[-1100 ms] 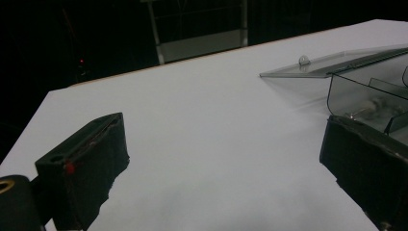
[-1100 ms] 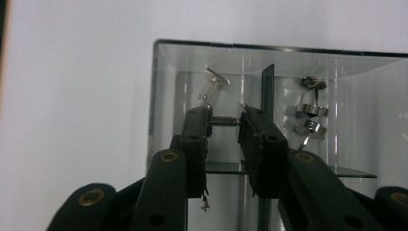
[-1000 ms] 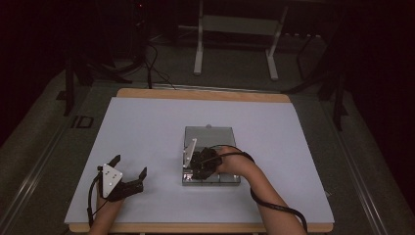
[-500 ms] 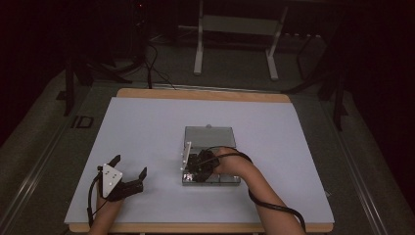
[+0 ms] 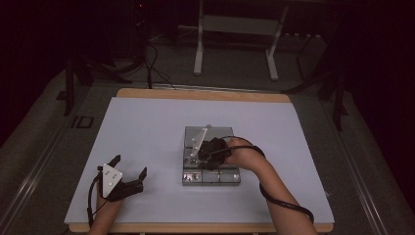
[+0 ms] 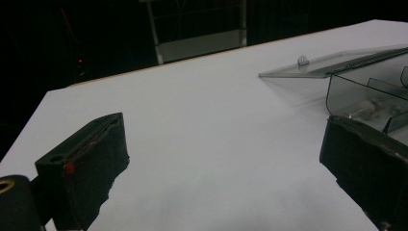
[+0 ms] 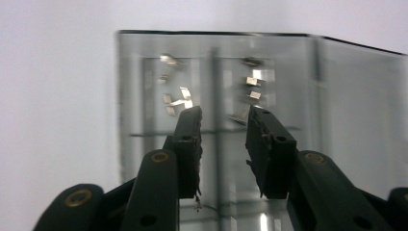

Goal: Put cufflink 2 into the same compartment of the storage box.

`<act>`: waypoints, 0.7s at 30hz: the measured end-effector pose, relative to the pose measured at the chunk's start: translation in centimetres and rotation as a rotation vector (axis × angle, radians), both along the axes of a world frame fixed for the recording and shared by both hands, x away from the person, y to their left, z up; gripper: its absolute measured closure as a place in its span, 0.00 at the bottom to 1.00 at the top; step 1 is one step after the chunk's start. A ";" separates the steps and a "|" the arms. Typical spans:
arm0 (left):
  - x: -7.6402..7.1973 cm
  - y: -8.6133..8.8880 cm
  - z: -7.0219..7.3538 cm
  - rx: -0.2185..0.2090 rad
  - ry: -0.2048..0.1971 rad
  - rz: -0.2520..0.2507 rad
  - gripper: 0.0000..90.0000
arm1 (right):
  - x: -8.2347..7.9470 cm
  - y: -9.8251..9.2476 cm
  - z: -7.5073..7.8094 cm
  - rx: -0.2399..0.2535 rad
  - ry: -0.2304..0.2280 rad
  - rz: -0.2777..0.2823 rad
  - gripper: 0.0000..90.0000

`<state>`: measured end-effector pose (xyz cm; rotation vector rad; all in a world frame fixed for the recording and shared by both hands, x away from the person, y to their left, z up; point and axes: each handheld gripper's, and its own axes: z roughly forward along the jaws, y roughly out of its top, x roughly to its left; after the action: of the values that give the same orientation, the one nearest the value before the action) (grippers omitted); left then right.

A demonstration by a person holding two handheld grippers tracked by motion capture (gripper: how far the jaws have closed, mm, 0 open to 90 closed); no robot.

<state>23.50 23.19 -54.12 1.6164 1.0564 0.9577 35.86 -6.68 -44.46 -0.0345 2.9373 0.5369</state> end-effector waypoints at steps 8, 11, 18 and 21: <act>0.0 0.0 0.0 0.000 0.000 0.000 0.04 | 1.9 -3.2 0.7 0.050 -0.099 -0.209 0.66; 0.0 0.0 0.0 0.000 0.000 0.000 0.04 | 2.7 -4.4 0.5 0.047 -0.136 -0.301 0.65; 0.0 0.0 0.0 -0.002 -0.001 -0.003 0.04 | 4.1 -6.6 0.3 0.070 -0.175 -0.473 0.51; 0.0 0.0 0.0 -0.001 0.000 -0.002 0.04 | 4.7 -7.7 0.1 0.093 -0.174 -0.544 0.43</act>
<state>23.50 23.22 -54.11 1.6162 1.0546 0.9553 40.51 -14.36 -44.31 0.6691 2.5843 0.5429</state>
